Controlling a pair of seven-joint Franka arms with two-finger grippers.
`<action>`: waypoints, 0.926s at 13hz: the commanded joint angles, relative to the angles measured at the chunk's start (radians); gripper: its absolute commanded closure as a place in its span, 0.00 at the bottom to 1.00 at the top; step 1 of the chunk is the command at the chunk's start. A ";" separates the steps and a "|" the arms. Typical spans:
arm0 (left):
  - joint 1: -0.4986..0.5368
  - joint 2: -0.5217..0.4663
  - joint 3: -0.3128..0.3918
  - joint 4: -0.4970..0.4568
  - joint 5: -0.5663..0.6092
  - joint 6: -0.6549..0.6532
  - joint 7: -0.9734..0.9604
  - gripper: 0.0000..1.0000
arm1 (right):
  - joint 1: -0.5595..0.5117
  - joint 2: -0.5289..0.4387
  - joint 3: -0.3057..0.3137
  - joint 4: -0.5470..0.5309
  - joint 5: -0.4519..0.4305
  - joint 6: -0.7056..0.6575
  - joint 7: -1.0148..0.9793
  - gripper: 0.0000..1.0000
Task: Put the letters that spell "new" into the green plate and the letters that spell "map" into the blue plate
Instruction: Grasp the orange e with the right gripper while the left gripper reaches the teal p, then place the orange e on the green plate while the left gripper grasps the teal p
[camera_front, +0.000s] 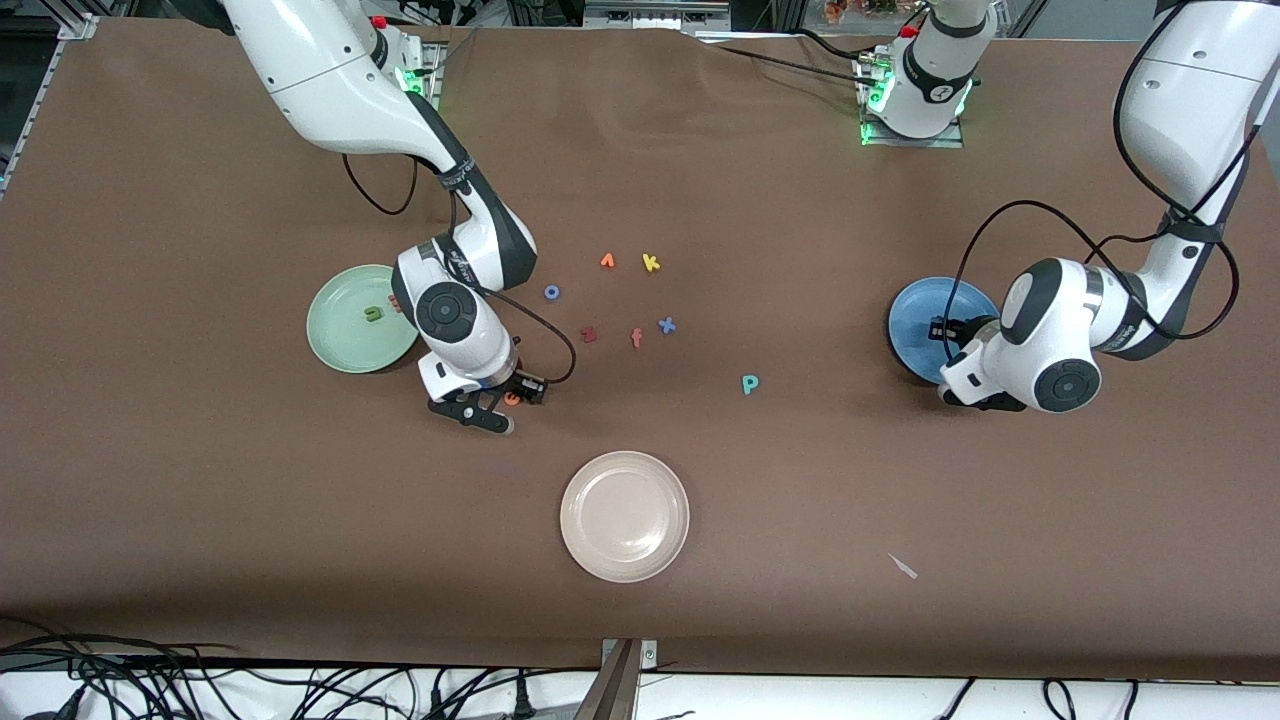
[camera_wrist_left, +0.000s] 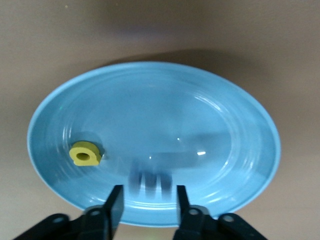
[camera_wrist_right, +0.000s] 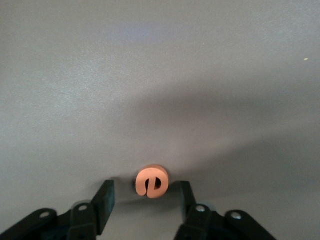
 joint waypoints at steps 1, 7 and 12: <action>0.002 -0.023 -0.018 0.012 0.017 -0.003 0.015 0.01 | 0.008 0.009 -0.009 0.015 -0.039 0.007 0.024 0.53; -0.089 -0.022 -0.109 0.158 -0.163 0.006 -0.257 0.00 | -0.002 -0.012 -0.010 0.006 -0.048 -0.008 -0.008 0.91; -0.271 0.094 -0.107 0.215 -0.161 0.236 -0.570 0.01 | -0.015 -0.179 -0.078 -0.069 -0.031 -0.255 -0.265 0.91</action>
